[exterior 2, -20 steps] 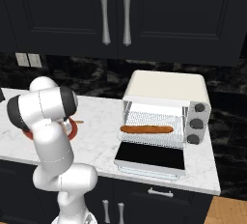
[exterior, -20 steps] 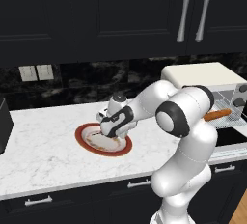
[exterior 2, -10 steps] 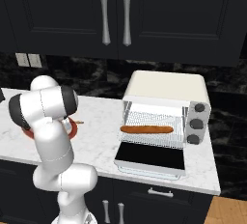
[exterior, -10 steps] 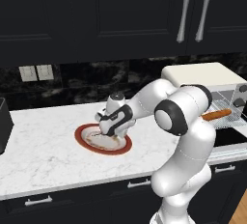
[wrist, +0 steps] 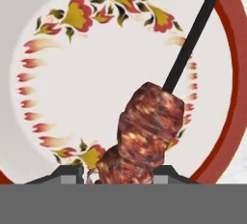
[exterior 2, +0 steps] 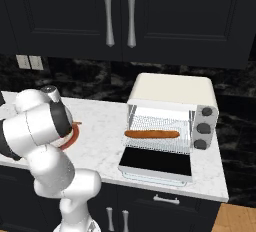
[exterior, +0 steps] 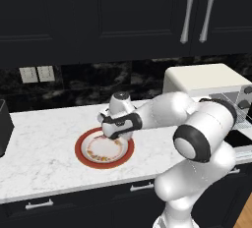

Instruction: Pick up the kebab skewer and baguette bread, and place them inside the toaster oven. Close the toaster oven door and start by setting the timer.

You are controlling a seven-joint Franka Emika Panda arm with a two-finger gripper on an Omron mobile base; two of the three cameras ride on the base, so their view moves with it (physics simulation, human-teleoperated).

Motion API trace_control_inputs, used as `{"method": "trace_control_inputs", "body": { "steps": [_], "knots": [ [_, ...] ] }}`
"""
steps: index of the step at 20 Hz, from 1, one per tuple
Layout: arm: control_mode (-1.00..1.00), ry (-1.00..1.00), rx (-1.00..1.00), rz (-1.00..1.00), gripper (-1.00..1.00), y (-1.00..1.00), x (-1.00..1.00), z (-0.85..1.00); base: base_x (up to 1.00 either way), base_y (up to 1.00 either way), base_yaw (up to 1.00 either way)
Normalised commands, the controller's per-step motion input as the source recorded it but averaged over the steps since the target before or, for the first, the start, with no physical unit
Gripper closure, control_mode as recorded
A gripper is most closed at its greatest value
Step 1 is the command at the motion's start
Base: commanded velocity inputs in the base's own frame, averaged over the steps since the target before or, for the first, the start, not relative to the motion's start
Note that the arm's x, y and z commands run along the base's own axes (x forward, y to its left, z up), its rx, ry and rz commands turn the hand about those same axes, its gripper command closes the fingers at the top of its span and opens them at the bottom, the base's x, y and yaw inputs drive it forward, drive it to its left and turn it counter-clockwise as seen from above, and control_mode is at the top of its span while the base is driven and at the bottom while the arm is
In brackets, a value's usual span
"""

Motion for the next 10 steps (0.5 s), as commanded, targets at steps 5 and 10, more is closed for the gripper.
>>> {"method": "trace_control_inputs", "body": {
  "steps": [5, 10],
  "knots": [
    [-1.0, 0.0, 0.04, -0.2, 1.0, -0.35, -0.89, 0.75, 0.0, 0.0, 0.0],
    [-1.0, 0.0, 0.12, -0.43, 1.0, -0.52, -0.9, 0.67, 0.0, 0.0, 0.0]
  ]
}}
